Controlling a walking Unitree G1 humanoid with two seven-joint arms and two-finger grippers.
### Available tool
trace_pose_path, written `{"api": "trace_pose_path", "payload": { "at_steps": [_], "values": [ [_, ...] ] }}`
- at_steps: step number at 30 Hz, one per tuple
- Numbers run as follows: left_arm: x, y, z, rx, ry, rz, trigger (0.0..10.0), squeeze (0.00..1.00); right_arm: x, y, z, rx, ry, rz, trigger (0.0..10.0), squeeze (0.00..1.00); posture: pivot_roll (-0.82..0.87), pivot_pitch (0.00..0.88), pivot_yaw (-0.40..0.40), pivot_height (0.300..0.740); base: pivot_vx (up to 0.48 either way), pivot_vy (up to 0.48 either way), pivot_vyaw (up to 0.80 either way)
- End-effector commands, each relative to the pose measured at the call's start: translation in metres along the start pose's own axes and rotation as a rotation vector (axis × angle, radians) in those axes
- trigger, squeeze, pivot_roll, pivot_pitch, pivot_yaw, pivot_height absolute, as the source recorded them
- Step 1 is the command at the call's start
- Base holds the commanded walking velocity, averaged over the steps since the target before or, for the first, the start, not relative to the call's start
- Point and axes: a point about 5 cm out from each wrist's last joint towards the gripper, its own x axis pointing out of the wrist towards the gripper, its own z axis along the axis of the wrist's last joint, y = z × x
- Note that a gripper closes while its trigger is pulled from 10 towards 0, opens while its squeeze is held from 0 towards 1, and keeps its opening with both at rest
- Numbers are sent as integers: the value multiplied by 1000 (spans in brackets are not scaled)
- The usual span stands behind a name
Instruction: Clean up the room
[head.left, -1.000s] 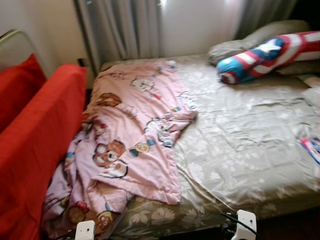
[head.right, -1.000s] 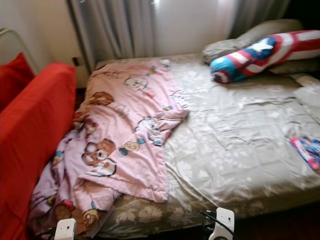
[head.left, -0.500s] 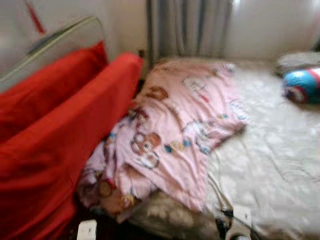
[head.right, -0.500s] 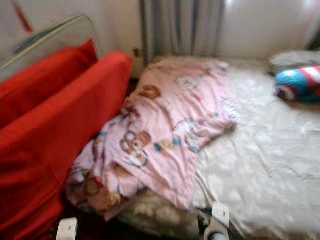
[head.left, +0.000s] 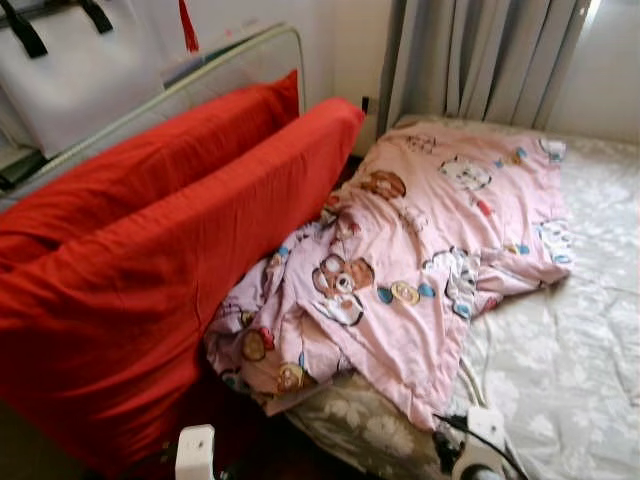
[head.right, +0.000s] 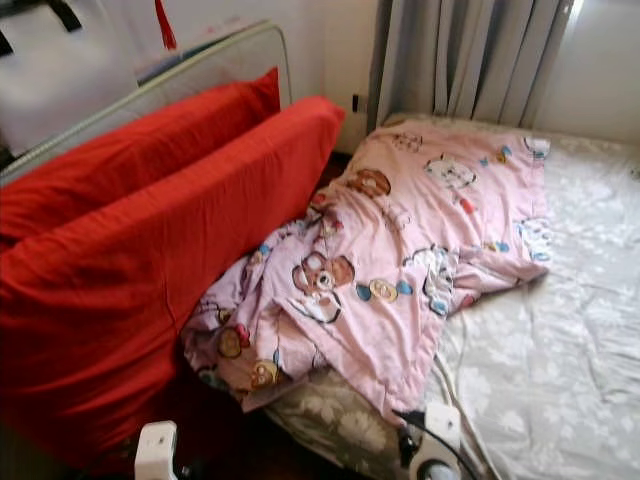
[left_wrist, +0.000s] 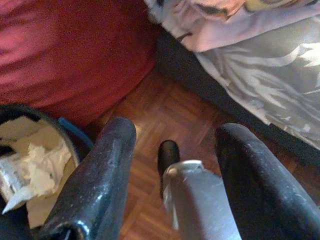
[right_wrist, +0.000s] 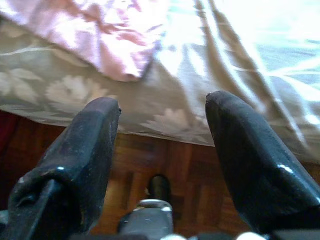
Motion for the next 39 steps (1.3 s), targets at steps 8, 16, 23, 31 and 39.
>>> {"api": "trace_pose_path", "payload": {
  "at_steps": [8,16,23,31,39],
  "values": [
    [-1,9,1,-12,-3,15,10000,0,0,3,1,-6,0,11,10000,0,-16,0,9,740,0,0,0],
    [-3,16,-2,-24,-4,22,10000,0,0,2,1,-8,-3,12,10000,0,-16,0,9,740,0,0,362],
    [-4,18,-2,-28,-8,21,10000,0,0,2,1,-3,-5,12,10000,0,-18,1,11,740,0,0,0],
    [-6,18,-8,-32,11,28,10000,0,1,3,2,-31,-7,26,10000,0,-17,2,11,740,0,0,100],
    [-8,19,-15,-35,24,32,10000,0,1,5,3,-15,-15,30,10000,0,-17,1,10,740,0,0,300]
  ]
}}
